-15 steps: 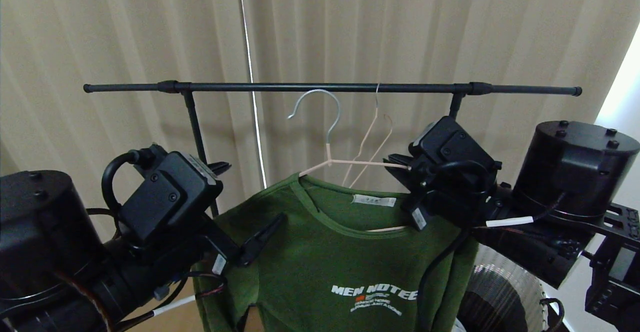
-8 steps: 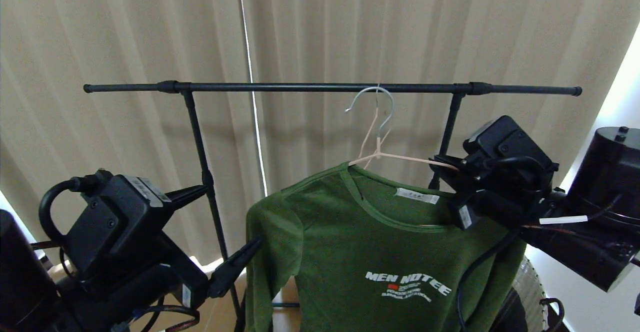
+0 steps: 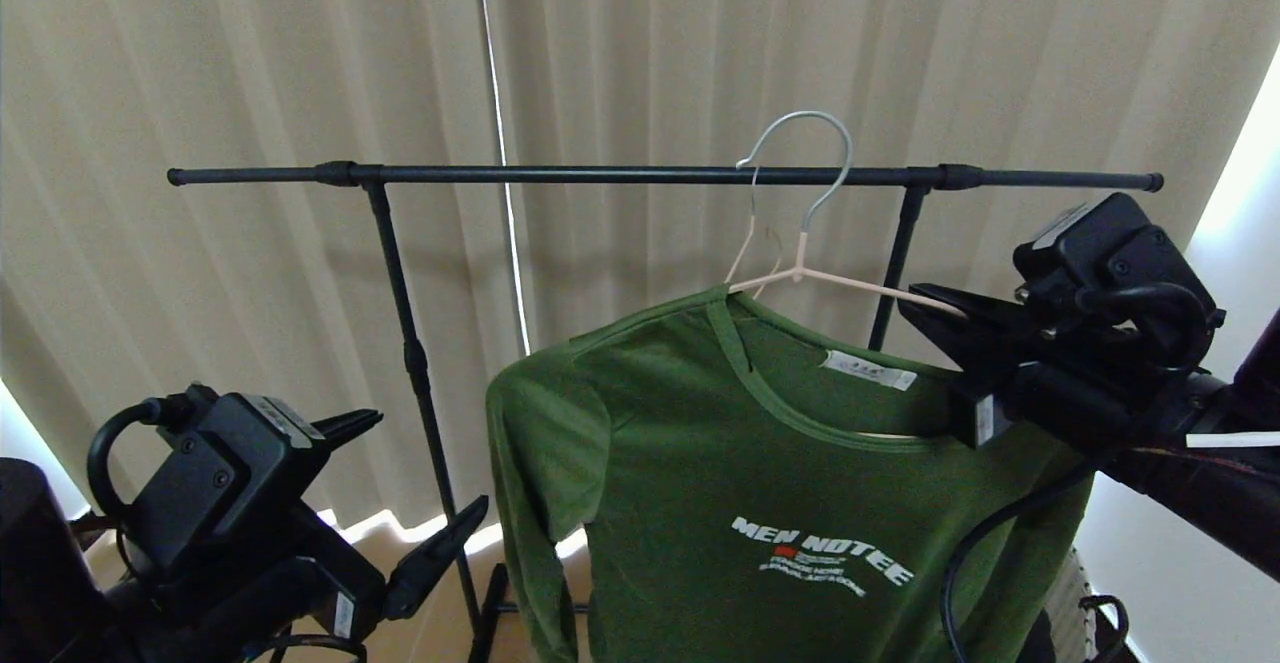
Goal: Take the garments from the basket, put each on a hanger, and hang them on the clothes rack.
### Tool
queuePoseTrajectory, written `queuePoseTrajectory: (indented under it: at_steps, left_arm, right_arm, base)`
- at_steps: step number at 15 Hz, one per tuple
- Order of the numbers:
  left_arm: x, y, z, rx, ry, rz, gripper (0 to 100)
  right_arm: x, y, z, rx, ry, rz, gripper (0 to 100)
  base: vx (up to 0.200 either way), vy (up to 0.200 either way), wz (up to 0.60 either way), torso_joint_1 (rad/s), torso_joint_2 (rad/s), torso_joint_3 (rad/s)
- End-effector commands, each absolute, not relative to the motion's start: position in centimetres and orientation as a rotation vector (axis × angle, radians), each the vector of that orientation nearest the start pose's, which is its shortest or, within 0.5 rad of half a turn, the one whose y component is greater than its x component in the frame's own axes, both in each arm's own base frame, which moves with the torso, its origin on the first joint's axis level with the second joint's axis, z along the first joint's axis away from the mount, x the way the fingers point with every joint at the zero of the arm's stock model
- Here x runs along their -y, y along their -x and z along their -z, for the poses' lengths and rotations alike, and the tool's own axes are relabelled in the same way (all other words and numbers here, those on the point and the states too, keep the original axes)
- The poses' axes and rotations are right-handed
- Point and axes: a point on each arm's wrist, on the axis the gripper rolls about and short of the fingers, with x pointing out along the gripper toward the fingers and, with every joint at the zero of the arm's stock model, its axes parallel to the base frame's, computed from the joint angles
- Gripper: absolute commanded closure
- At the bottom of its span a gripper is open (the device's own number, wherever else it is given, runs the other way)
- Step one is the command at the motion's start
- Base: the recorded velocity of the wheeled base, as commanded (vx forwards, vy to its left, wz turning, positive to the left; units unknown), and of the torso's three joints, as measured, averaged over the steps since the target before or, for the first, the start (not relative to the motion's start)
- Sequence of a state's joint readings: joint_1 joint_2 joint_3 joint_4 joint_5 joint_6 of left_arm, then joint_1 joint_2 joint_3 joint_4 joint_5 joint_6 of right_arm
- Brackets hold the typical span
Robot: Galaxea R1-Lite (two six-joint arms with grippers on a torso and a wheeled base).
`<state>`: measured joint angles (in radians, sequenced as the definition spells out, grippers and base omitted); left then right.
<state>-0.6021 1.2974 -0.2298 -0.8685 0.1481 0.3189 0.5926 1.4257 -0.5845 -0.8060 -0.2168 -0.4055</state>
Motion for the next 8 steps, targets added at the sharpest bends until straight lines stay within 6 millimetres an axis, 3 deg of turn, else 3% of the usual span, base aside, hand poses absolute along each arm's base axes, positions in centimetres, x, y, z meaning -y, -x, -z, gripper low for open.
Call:
queuePoseTrajectory:
  at_steps: [1, 8]
  left_arm:
    - [9.3, -14.3, -14.8, -0.134, -0.394, 0.479, 0]
    - [9.5, -14.6, -14.6, -0.145, -0.397, 0.479, 0]
  right_arm:
    - [-12.3, -18.9, -22.0, 0.075, 0.4, -0.39, 100]
    - [-12.7, -17.7, -22.7, 0.119, 0.381, -0.472, 100]
  base:
    - [0.0, 0.0, 0.0, 0.0, 0.0, 0.0]
    - [0.0, 0.0, 0.0, 0.0, 0.0, 0.0]
